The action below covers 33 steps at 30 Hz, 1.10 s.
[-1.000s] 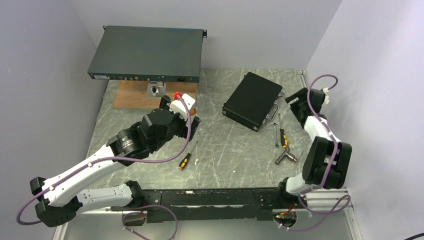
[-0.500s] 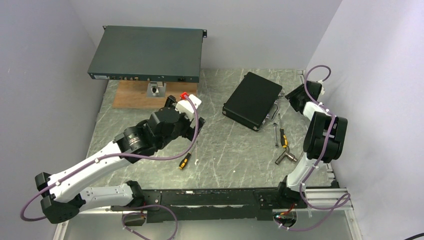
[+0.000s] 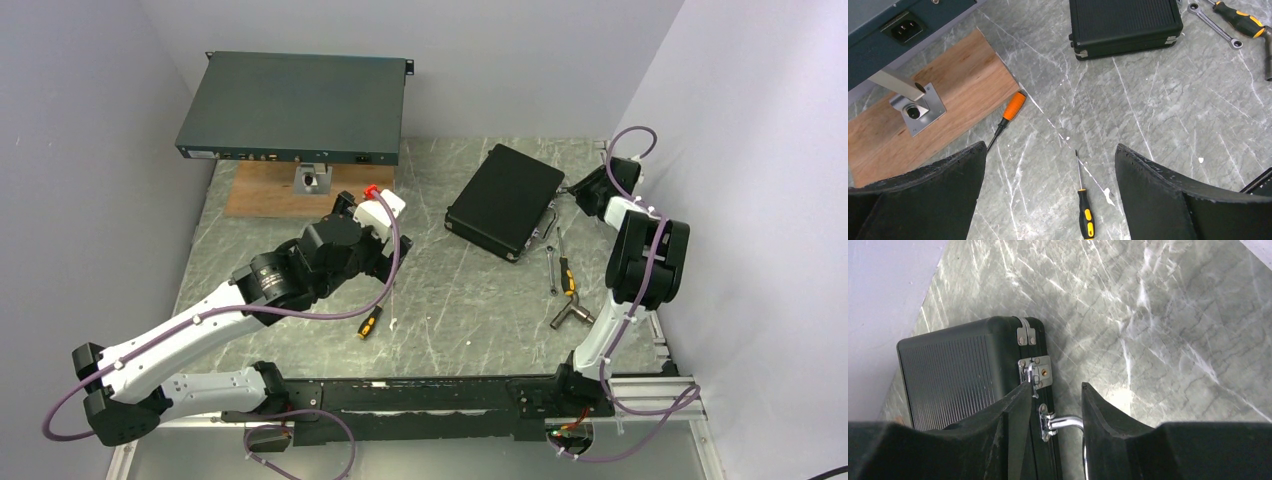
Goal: Pack up texas hold em set
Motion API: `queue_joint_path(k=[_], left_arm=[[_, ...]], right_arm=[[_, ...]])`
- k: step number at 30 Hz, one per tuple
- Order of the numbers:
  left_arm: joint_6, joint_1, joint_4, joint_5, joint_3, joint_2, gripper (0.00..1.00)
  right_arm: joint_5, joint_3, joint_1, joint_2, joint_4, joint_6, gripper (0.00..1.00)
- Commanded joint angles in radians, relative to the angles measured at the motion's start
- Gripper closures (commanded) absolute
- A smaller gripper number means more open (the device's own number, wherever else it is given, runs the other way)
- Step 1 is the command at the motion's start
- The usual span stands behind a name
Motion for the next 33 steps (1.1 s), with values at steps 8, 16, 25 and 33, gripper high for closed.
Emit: queue_joint_path(k=[8,16,25,33], left_arm=[[0.004,-0.006,0.008,-0.006,0.037,0.006,0.01],[0.004,-0.006,0.009,-0.008,0.037,0.005,0.01],[0.004,-0.006,0.006,-0.010,0.040,0.006,0.00],[0.005,-0.006,0.004,-0.014,0.039,0.009,0.01]], right_arm=[[0.041,0.036,-0.005,0.035,0.015,0.003,0.70],[0.078,0.027,-0.005,0.072,-0.026,0.010,0.70],[0.081,0.025,-0.005,0.115,-0.030,0.004,0.69],[0.047,0.113,-0.001,0.169,-0.071,-0.035,0.67]])
